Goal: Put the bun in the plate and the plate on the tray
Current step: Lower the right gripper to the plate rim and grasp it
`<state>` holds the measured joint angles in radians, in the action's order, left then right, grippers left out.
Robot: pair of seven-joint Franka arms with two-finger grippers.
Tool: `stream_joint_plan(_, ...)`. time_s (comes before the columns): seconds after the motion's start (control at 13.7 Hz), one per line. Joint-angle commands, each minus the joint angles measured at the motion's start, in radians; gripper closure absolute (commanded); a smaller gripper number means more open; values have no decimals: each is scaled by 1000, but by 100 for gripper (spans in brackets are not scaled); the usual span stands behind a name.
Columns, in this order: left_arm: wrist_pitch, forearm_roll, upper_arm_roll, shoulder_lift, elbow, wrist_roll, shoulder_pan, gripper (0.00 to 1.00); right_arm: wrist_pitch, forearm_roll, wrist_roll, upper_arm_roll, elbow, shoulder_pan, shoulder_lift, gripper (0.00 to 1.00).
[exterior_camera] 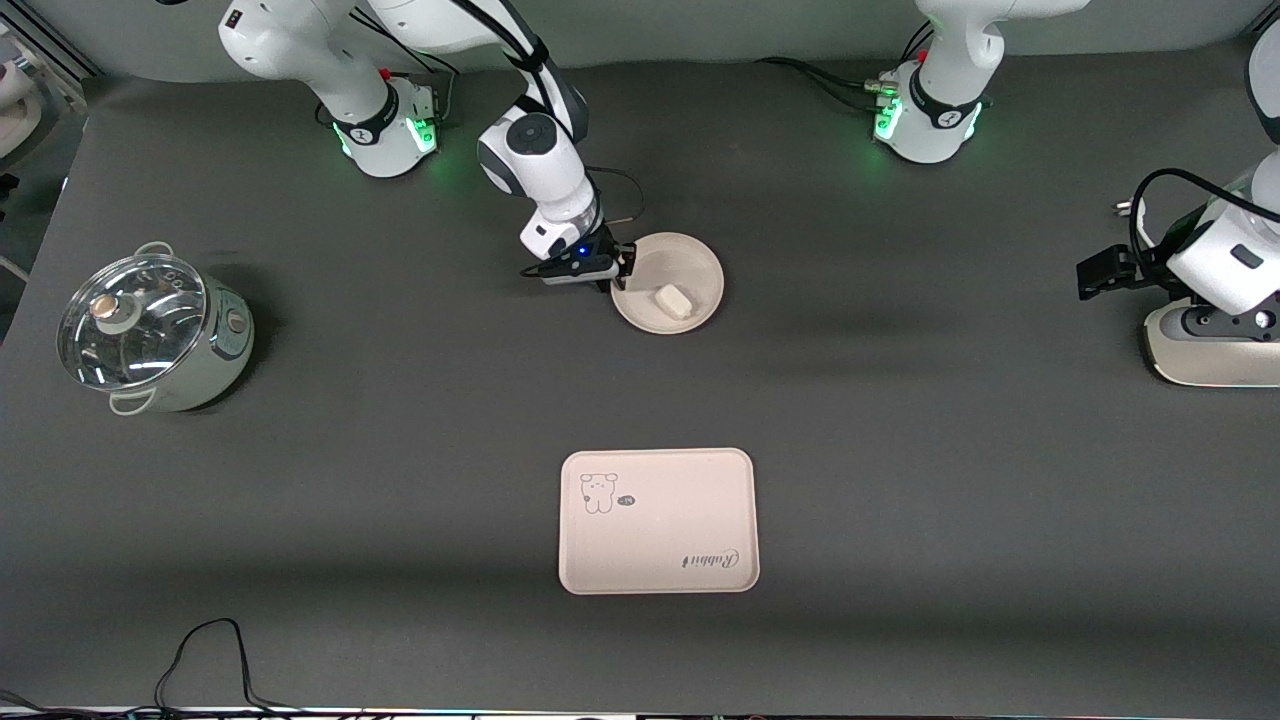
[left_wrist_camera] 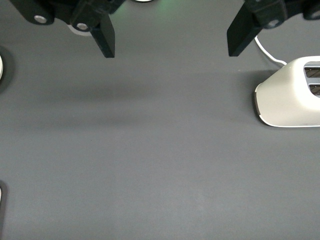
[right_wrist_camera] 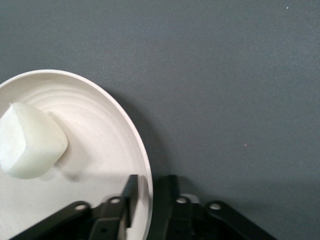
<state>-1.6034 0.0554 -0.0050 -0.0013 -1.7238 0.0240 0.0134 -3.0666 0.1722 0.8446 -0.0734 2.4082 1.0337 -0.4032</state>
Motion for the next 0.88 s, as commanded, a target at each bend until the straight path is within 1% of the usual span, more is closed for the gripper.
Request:
stream_joint_plan(0.0,23,15,3,1,20,8,13,0,-3,10,5,-5,-12,-4,-3,93)
stream_joint_plan(0.07,23,15,3,1,20,10,13,0,-1,10,4,-5,-12,-4,-3,97)
stream_joint_plan(0.22,25,15,3,3,20,14,11,0,-1,10,2,-6,-12,-6,1,98)
stream_joint_plan(0.29,25,15,3,1,20,14,13,0,23,9,-2,-8,-12,-29,21,98)
stream_joint_plan(0.44,25,15,3,3,20,14,13,0,132,7,-30,-8,-26,-56,87,100)
stream_joint_plan(0.66,25,15,3,3,20,16,11,0,222,7,-56,-8,-37,-95,168,100)
stream_joint_plan(0.8,25,15,3,1,20,14,13,0,307,9,-71,-6,-63,-127,231,100)
